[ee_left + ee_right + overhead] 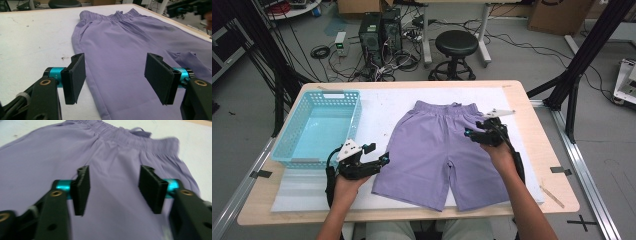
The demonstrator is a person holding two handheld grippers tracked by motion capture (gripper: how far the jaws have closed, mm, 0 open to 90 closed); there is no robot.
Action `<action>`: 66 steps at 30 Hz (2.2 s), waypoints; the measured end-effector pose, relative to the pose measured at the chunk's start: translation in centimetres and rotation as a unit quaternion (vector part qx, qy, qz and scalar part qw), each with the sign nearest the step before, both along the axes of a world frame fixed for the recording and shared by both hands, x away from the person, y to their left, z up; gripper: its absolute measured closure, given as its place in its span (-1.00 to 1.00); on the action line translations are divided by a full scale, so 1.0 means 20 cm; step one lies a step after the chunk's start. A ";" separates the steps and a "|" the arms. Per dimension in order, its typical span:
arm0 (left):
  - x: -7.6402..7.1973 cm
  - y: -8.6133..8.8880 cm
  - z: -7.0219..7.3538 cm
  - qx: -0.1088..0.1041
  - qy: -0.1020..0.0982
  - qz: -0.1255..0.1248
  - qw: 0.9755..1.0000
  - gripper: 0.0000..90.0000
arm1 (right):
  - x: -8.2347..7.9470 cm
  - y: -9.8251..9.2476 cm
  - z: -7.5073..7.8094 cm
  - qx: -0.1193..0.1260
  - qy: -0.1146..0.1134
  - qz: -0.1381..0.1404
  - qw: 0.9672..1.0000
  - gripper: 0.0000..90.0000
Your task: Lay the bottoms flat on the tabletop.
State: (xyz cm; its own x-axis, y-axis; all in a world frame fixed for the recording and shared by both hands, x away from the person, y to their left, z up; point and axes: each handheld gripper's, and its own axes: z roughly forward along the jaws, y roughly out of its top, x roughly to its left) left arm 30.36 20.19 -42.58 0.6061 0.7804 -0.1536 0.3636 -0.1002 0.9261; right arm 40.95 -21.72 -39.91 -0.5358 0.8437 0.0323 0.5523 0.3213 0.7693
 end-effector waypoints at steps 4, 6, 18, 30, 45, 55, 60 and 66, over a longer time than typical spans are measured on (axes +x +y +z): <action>0.01 0.00 0.01 -0.006 -0.006 0.001 1.000 -0.24 | 0.14 0.11 0.01 -0.021 0.012 -0.001 1.000 0.09; 0.02 0.00 0.01 -0.004 -0.008 0.000 1.000 -0.24 | 0.20 0.14 0.01 -0.022 0.016 -0.002 1.000 0.11; 0.02 0.03 0.01 -0.006 -0.002 0.007 1.000 -0.22 | 0.50 0.30 -0.09 -0.041 0.067 -0.013 0.997 0.30; 0.02 0.03 0.00 -0.008 0.000 0.006 1.000 -0.17 | 0.60 0.38 -0.16 -0.088 0.065 -0.035 0.993 0.95; 0.02 0.04 -0.02 -0.003 0.010 0.004 1.000 -0.17 | 0.58 0.32 -0.08 -0.050 0.010 -0.060 0.997 0.62; 0.04 0.04 -0.03 -0.013 0.028 0.004 1.000 0.10 | 0.35 -0.08 -0.01 -0.018 0.029 -0.052 0.998 0.53; 0.03 0.03 -0.04 -0.003 0.034 0.003 0.999 0.28 | 0.19 -0.27 -0.02 -0.007 0.030 -0.051 0.998 0.54; 0.00 0.03 -0.04 -0.002 0.034 0.007 0.999 0.24 | -0.09 -0.41 -0.10 -0.020 0.028 -0.038 0.999 0.60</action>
State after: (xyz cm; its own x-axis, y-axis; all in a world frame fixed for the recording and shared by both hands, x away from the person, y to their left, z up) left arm 30.31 20.83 -43.31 0.5836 0.7877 -0.1975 0.4265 -0.0903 0.9000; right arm 39.17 -29.86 -41.84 -0.4691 0.8828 0.0262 0.6182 0.3070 0.7236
